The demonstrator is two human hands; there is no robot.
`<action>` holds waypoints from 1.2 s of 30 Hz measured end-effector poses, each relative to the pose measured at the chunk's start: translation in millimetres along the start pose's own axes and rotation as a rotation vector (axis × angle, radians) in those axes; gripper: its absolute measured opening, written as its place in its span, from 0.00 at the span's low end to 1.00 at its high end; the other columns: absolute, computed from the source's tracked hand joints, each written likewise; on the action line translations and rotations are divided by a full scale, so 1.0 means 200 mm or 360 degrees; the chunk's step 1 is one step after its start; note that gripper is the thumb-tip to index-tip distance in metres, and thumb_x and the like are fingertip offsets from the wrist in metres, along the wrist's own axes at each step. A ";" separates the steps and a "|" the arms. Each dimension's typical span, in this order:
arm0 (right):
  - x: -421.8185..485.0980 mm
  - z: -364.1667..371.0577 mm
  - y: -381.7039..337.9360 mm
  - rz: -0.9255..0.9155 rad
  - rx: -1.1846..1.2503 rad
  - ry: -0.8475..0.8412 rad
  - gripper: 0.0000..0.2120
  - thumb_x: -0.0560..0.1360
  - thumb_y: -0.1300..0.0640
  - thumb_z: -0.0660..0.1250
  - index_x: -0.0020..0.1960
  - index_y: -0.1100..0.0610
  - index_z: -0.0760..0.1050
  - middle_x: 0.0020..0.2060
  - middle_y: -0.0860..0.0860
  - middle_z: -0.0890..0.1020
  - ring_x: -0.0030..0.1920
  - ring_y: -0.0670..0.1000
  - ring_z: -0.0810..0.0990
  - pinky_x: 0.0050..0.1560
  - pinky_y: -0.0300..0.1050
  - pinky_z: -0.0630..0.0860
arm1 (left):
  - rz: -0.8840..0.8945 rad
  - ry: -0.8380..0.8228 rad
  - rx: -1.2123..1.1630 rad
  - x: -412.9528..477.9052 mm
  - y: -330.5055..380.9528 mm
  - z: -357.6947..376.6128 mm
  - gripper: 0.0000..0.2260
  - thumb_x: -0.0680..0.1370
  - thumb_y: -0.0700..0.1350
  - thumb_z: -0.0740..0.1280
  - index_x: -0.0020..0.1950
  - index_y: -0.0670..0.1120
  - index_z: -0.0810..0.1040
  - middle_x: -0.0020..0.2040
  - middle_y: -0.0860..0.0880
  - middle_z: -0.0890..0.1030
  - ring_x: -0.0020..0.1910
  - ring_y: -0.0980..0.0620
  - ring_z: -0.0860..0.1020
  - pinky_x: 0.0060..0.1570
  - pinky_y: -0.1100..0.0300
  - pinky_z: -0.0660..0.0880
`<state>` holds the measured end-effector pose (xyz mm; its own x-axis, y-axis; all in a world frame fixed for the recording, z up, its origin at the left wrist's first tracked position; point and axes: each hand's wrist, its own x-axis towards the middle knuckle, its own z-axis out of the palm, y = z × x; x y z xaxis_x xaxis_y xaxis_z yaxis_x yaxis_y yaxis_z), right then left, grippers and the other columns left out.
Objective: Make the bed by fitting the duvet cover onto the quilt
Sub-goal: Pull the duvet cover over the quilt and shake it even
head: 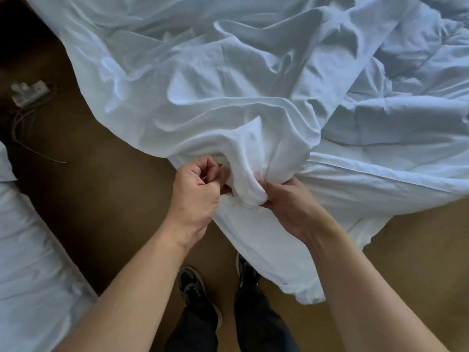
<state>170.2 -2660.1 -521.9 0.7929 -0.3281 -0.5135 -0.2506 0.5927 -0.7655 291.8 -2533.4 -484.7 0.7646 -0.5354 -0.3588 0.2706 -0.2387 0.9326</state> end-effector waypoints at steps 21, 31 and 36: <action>-0.16 0.03 -0.12 -0.1066 -0.1612 0.1440 0.20 0.74 0.35 0.67 0.37 0.49 0.69 0.31 0.44 0.73 0.33 0.44 0.72 0.37 0.30 0.66 | 0.0666 -0.0382 0.1305 -0.34 -0.26 0.10 0.11 0.70 0.24 0.68 0.37 0.40 0.76 0.42 0.48 0.76 0.40 0.49 0.75 0.38 0.52 0.76; 0.15 0.02 -0.10 -0.0526 -0.2399 0.0874 0.07 0.78 0.52 0.64 0.43 0.53 0.71 0.41 0.55 0.81 0.43 0.62 0.80 0.42 0.49 0.64 | 0.0680 -0.0031 0.1134 -0.41 -0.40 0.12 0.10 0.70 0.23 0.70 0.38 0.38 0.80 0.48 0.44 0.81 0.47 0.48 0.80 0.46 0.55 0.80; 0.20 -0.34 -0.27 -0.0267 -0.1944 0.1419 0.06 0.76 0.50 0.62 0.44 0.50 0.69 0.36 0.52 0.73 0.40 0.58 0.74 0.42 0.47 0.66 | 0.0324 0.0485 0.0678 -0.46 -0.43 0.12 0.19 0.76 0.27 0.67 0.33 0.45 0.66 0.44 0.51 0.80 0.44 0.53 0.80 0.43 0.57 0.78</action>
<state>176.9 -2754.8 -527.1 0.3861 -0.9162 -0.1074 -0.8410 -0.3018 -0.4490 185.3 -2483.3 -532.6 0.9282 -0.3617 -0.0872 -0.1120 -0.4952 0.8615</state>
